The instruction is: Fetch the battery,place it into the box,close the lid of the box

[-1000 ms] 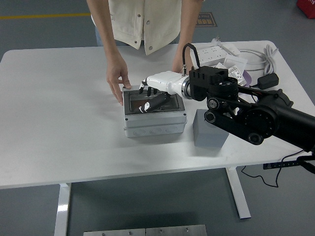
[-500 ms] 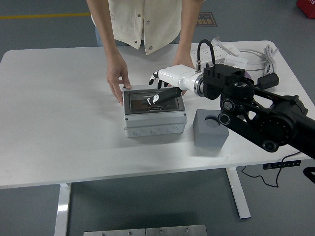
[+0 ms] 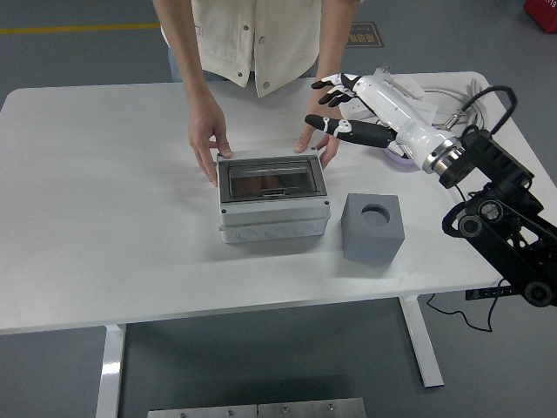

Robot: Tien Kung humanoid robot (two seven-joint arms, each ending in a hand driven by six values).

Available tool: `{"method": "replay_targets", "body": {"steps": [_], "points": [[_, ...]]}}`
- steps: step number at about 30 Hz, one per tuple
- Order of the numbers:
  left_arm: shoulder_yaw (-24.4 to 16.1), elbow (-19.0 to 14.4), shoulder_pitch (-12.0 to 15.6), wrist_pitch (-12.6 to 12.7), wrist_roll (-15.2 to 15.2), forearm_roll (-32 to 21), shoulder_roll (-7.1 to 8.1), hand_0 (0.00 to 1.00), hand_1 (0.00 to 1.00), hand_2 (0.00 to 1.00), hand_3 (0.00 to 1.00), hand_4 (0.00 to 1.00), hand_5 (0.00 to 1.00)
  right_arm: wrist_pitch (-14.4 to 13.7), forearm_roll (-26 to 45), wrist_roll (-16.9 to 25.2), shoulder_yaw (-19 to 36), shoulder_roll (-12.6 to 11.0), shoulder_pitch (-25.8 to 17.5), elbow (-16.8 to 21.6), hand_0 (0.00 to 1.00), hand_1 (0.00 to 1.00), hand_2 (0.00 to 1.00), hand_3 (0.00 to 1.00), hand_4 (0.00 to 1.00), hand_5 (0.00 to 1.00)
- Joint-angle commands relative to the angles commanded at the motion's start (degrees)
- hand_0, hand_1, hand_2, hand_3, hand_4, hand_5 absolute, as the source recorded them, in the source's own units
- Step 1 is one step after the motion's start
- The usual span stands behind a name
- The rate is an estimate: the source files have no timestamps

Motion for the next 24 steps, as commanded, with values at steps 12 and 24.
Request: {"method": "replay_targets", "body": {"steps": [12, 24], "points": [[1.35, 0.0, 0.13, 0.0, -0.51, -1.31, 0.22, 0.625, 0.763, 0.64, 0.475, 0.084, 0.002, -11.14, 20.49, 15.19, 8.1, 3.71, -16.57, -2.61, 0.601, 0.573, 0.602, 0.669, 0.901, 0.731], [1.69, 0.0, -0.24, 0.0, -0.56, -1.86, 0.13, 0.626, 0.763, 0.639, 0.474, 0.087, 0.002, -5.54, 29.87, 12.57, 11.02, 3.87, -19.93, -3.11, 0.627, 0.601, 0.632, 0.696, 0.928, 0.784]]}}
